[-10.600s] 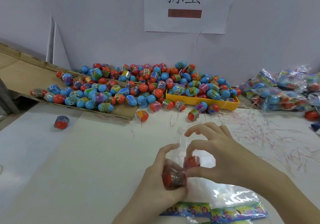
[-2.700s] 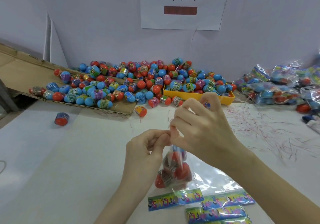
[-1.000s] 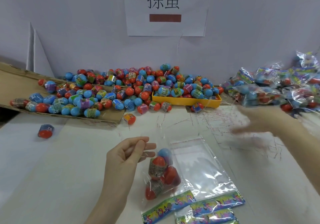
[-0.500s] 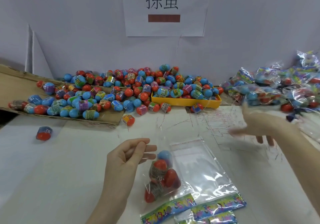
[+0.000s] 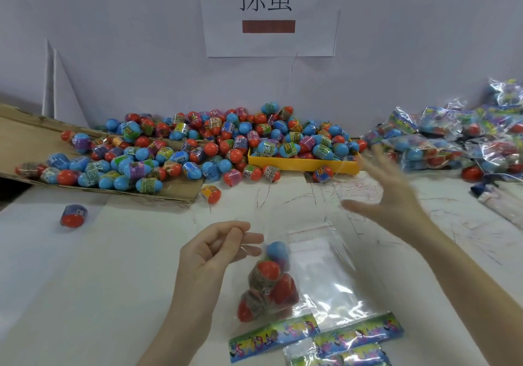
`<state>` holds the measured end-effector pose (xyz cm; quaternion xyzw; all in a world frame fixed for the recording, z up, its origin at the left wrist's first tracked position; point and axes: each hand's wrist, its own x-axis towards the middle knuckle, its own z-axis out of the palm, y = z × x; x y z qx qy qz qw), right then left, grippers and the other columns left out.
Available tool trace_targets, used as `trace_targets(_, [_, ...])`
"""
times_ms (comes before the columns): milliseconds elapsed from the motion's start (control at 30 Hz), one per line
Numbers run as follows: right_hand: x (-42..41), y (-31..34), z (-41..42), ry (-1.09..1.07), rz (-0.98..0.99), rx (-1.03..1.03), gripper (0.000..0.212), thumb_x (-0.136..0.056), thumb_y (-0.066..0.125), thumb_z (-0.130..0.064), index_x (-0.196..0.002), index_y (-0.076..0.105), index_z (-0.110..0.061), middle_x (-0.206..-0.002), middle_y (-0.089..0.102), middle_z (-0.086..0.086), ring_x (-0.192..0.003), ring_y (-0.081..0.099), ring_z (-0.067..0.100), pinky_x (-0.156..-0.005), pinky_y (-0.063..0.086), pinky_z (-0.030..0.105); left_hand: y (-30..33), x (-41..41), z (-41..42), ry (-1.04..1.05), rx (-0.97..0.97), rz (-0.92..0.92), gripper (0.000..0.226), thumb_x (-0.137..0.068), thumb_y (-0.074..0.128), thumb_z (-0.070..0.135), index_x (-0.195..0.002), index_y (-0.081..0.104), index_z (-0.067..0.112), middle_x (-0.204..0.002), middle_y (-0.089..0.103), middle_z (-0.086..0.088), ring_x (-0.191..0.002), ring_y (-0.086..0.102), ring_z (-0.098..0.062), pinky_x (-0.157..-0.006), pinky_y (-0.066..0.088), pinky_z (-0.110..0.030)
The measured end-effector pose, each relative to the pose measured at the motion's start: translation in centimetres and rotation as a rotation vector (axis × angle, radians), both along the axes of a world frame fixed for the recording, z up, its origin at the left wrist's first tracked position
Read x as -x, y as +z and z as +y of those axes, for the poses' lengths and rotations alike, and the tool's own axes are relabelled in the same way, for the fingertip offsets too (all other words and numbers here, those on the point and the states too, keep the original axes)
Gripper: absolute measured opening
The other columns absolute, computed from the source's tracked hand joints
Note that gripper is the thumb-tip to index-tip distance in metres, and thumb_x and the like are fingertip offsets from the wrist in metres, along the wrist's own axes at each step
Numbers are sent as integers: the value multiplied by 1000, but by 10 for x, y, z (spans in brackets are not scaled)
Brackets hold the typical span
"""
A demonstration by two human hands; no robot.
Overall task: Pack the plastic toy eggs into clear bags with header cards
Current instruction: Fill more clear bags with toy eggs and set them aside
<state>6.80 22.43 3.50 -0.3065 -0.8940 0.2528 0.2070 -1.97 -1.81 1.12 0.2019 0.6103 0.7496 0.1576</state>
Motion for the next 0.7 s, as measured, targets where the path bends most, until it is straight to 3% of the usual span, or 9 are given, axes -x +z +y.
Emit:
trace_targets(100, [3,-7,-39,435,34,752,76,-55,65,-67,-122,44,-40,-131,55,-6,-108,58,5,-92,50,31,-1,2,2,-49,-33,-90,20,-70,54,22,-81,66,11,-72,73,-5,-61,67,-13,-61,53,-15])
trace_targets(167, [6,-16,-56,550,14,898,82,-54,73,-66,-124,45,-35,-118,64,-6,-105,61,9,-90,51,31,-1,3,3,-82,-41,-148,21,-69,53,22,-83,65,11,-72,73,-3,-61,66,-11,-61,53,-16])
trace_targets(300, [11,-30,-74,574,41,1018,52,-70,70,-22,-120,56,-24,-109,68,8,-101,64,21,-89,51,30,-4,6,1,-106,-40,-221,26,-69,54,30,-87,67,16,-83,73,0,-79,67,-10,-72,48,-27])
trace_targets(367, [11,-31,-77,555,91,976,41,-68,70,-17,-108,64,-23,-102,70,7,-93,66,18,-80,53,24,-5,7,0,-121,21,-244,35,-67,56,39,-97,63,24,-101,70,3,-94,65,-12,-77,48,-30])
trace_targets(433, [9,-33,-77,536,122,960,36,-66,73,-15,-101,68,-21,-99,71,4,-91,66,15,-79,54,22,-6,6,-1,-181,145,-264,42,-70,69,35,-109,54,29,-116,64,3,-101,61,-12,-78,49,-28])
trace_targets(500, [8,-32,-77,534,149,984,37,-65,76,-12,-101,69,-20,-99,71,5,-92,66,18,-82,53,27,-8,0,-2,-260,294,-175,54,-65,83,29,-111,55,29,-109,66,3,-96,64,-10,-72,53,-21])
trace_targets(600, [6,-31,-79,554,173,1020,38,-70,68,-15,-108,66,-17,-103,70,9,-97,65,27,-87,52,35,-11,-7,-1,-198,290,-125,30,-67,81,9,-93,69,16,-86,74,-6,-77,70,-13,-60,54,-19])
trace_targets(700, [5,-33,-81,542,188,993,35,-77,71,-29,-110,65,-18,-104,70,7,-100,64,25,-89,52,37,-15,-6,2,-145,253,-177,22,-67,77,8,-87,71,10,-81,74,-10,-78,70,-21,-61,57,-25])
